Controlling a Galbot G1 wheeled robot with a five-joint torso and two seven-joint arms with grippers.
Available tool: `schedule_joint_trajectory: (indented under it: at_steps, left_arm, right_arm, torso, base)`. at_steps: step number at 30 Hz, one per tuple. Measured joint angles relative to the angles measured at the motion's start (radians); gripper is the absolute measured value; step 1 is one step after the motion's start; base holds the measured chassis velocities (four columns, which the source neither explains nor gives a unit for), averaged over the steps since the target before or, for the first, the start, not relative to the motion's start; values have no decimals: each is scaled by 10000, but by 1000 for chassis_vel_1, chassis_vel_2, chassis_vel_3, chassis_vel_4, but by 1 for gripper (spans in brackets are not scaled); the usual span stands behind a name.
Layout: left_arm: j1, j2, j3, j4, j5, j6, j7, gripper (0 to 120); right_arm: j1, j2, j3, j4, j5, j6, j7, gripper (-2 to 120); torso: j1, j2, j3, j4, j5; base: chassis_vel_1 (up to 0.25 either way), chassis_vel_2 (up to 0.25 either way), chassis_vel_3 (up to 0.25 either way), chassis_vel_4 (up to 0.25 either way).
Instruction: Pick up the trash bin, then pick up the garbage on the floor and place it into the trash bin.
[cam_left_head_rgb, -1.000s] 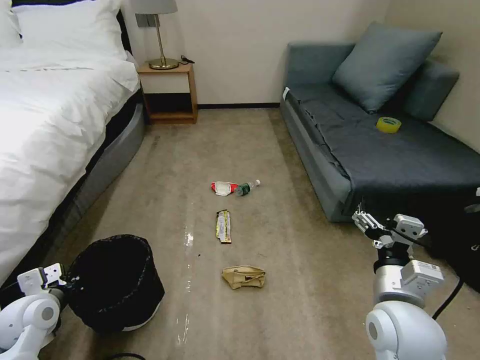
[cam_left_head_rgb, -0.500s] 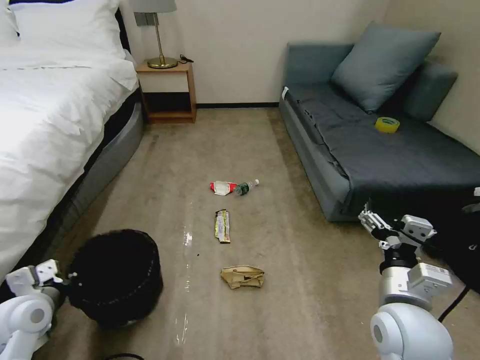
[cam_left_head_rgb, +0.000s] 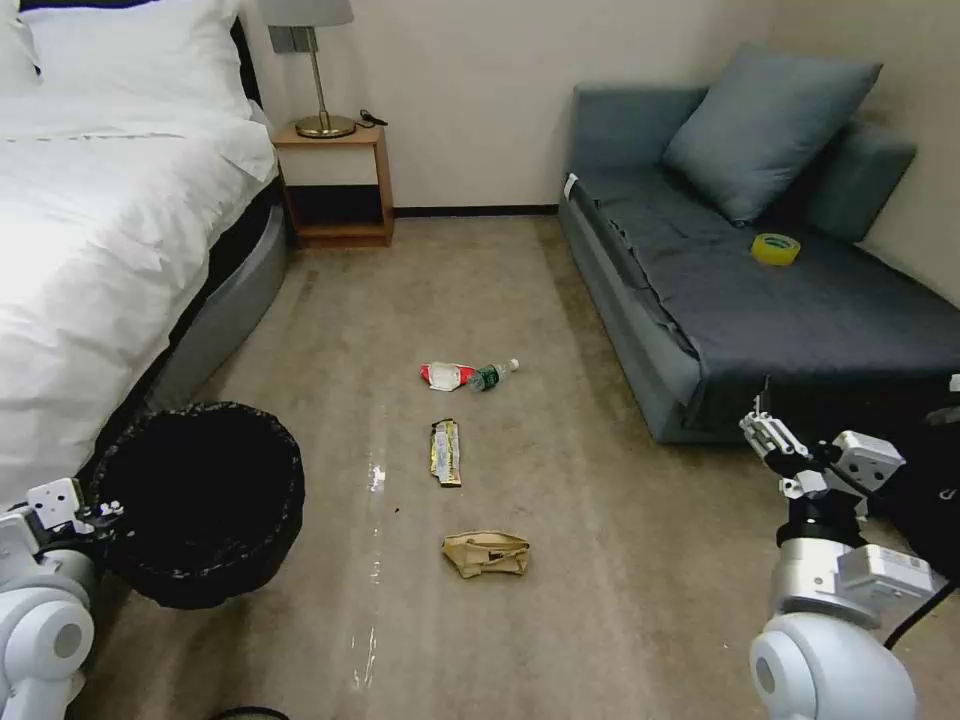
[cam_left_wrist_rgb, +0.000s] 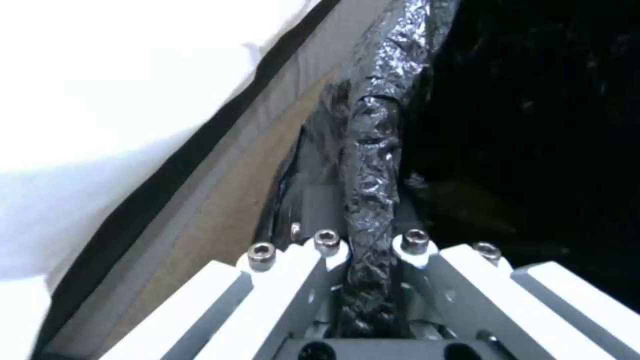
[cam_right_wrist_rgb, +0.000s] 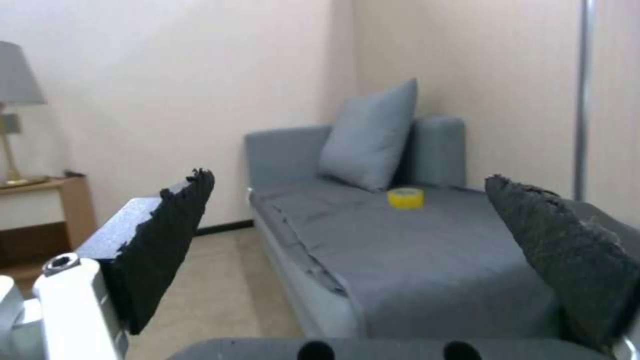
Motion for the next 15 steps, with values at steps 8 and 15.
schedule_joint_trajectory:
  at_steps: [8, 15]
  left_arm:
    - [-7, -95, 44, 155, 212, -10, 118, 1]
    - [-82, -95, 80, 352, 267, -15, 192, 1]
  right_arm:
    - [-33, -1, -54, -116, -6, 231, -331, 100]
    - [-30, 52, -102, -195, -26, 354, -569, 100]
  torso:
    - [0, 0, 0, 0, 0]
    - [0, 1, -1, 0, 0]
  base:
    - [0, 0, 0, 0]
    - [0, 0, 0, 0]
